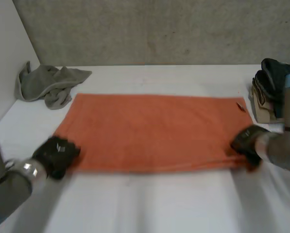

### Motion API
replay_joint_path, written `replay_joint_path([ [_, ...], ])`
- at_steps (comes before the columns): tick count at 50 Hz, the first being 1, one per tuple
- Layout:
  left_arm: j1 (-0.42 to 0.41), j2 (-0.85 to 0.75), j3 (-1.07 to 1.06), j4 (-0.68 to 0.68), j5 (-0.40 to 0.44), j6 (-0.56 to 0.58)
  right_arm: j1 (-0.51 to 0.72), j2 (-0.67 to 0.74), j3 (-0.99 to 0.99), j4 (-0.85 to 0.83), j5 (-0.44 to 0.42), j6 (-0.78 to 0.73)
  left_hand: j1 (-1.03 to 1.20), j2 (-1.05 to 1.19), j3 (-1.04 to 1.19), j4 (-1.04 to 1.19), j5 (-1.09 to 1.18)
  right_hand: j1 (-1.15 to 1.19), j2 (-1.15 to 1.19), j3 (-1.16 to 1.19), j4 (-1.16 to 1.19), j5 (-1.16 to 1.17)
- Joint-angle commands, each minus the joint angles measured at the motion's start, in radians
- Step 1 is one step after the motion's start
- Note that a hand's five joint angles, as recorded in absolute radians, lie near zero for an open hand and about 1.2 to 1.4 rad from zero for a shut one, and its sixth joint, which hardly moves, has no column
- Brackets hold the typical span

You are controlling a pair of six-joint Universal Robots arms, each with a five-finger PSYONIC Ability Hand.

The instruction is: Fold the laundry.

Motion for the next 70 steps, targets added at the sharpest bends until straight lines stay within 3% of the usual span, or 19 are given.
replay_joint_path([
  [1, 0.059, 0.206, -0.093, -0.352, 0.012, 0.195, -0.076, -0.277, 0.273, 0.037, 0.007, -0.268, 0.243, 0.198, 0.203, 0.196, 0.24, 0.267, 0.215, 0.203, 0.199, 0.203],
  [8, 0.031, 0.085, 0.06, -0.131, 0.006, 0.176, -0.065, -0.158, 0.177, -0.107, 0.013, -0.185, 0.243, 0.198, 0.203, 0.196, 0.24, 0.267, 0.215, 0.203, 0.199, 0.203],
  [15, -0.113, -0.2, 0.336, 0.154, -0.059, 0.058, -0.054, -0.01, 0.043, -0.258, 0.048, -0.092, 0.243, 0.198, 0.203, 0.196, 0.24, 0.267, 0.215, 0.203, 0.199, 0.203],
  [29, -0.194, -0.53, 0.687, 0.213, -0.154, 0.044, -0.023, 0.209, -0.13, -0.572, 0.099, -0.099, 0.243, 0.198, 0.203, 0.196, 0.24, 0.267, 0.215, 0.203, 0.199, 0.203],
  [30, -0.196, -0.541, 0.701, 0.213, -0.158, 0.041, -0.022, 0.22, -0.141, -0.58, 0.101, -0.099, 0.243, 0.198, 0.203, 0.196, 0.24, 0.198, 0.147, 0.134, 0.13, 0.134],
  [31, -0.197, -0.55, 0.712, 0.213, -0.16, 0.039, -0.02, 0.241, -0.163, -0.595, 0.101, -0.099, 0.243, 0.198, 0.203, 0.196, 0.24, -0.706, -0.758, -0.77, -0.775, -0.77],
  [32, -0.199, -0.556, 0.721, 0.214, -0.16, 0.033, -0.017, 0.251, -0.175, -0.602, 0.102, -0.098, 0.243, 0.198, 0.203, 0.196, 0.24, -0.955, -1.006, -1.019, -1.023, -1.019],
  [33, -0.202, -0.564, 0.733, 0.216, -0.157, 0.01, -0.016, 0.255, -0.184, -0.603, 0.102, -0.098, -0.524, -0.569, -0.564, -0.571, -0.527, -0.955, -1.006, -1.019, -1.023, -1.019],
  [34, -0.206, -0.564, 0.735, 0.216, -0.154, -0.007, -0.016, 0.257, -0.193, -0.605, 0.107, -0.093, -0.979, -1.024, -1.019, -1.026, -0.982, -0.955, -1.006, -1.019, -1.023, -1.019],
  [35, -0.214, -0.561, 0.741, 0.216, -0.142, -0.046, -0.013, 0.254, -0.207, -0.609, 0.11, -0.079, -0.703, -0.748, -0.743, -0.75, -0.706, -0.955, -1.006, -1.019, -1.023, -1.019],
  [38, -0.234, -0.546, 0.749, 0.219, -0.119, -0.126, -0.013, 0.24, -0.21, -0.612, 0.111, -0.05, -0.979, -1.024, -1.019, -1.026, -0.982, -0.955, -1.006, -1.019, -1.023, -1.019],
  [48, -0.254, -0.353, 0.7, 0.213, -0.111, -0.272, -0.027, 0.047, -0.141, -0.553, 0.101, 0.144, -0.979, -1.024, -1.019, -1.026, -0.982, -0.955, -1.006, -1.019, -1.023, -1.019],
  [57, -0.249, -0.222, 0.534, 0.23, -0.102, -0.275, -0.128, -0.099, -0.081, -0.378, -0.09, 0.309, -0.979, -1.024, -1.019, -1.026, -0.982, -0.955, -1.006, -1.019, -1.023, -1.019],
  [58, -0.251, -0.221, 0.528, 0.234, -0.102, -0.275, -0.146, -0.099, -0.084, -0.369, -0.102, 0.307, -0.979, -1.024, -1.019, -1.026, -0.982, -0.908, -0.96, -0.972, -0.976, -0.972],
  [59, -0.251, -0.221, 0.52, 0.239, -0.102, -0.275, -0.172, -0.096, -0.092, -0.361, -0.116, 0.309, -0.979, -1.024, -1.019, -1.026, -0.982, -0.407, -0.458, -0.47, -0.475, -0.47],
  [62, -0.249, -0.221, 0.505, 0.26, -0.102, -0.275, -0.183, -0.056, -0.1, -0.367, -0.13, 0.313, -0.979, -1.024, -1.019, -1.026, -0.982, -0.261, -0.312, -0.324, -0.329, -0.324],
  [65, -0.248, -0.222, 0.499, 0.273, -0.103, -0.275, -0.185, 0.033, -0.141, -0.381, -0.108, 0.293, -0.979, -1.024, -1.019, -1.026, -0.982, -0.541, -0.593, -0.605, -0.609, -0.605],
  [67, -0.249, -0.222, 0.497, 0.273, -0.103, -0.275, -0.183, 0.067, -0.172, -0.405, -0.094, 0.292, -0.979, -1.024, -1.019, -1.026, -0.982, -0.955, -1.006, -1.019, -1.023, -1.019],
  [70, -0.248, -0.222, 0.496, 0.273, -0.105, -0.275, -0.188, 0.067, -0.178, -0.462, -0.076, 0.293, -0.979, -1.024, -1.019, -1.026, -0.982, -0.955, -1.006, -1.019, -1.023, -1.019],
])
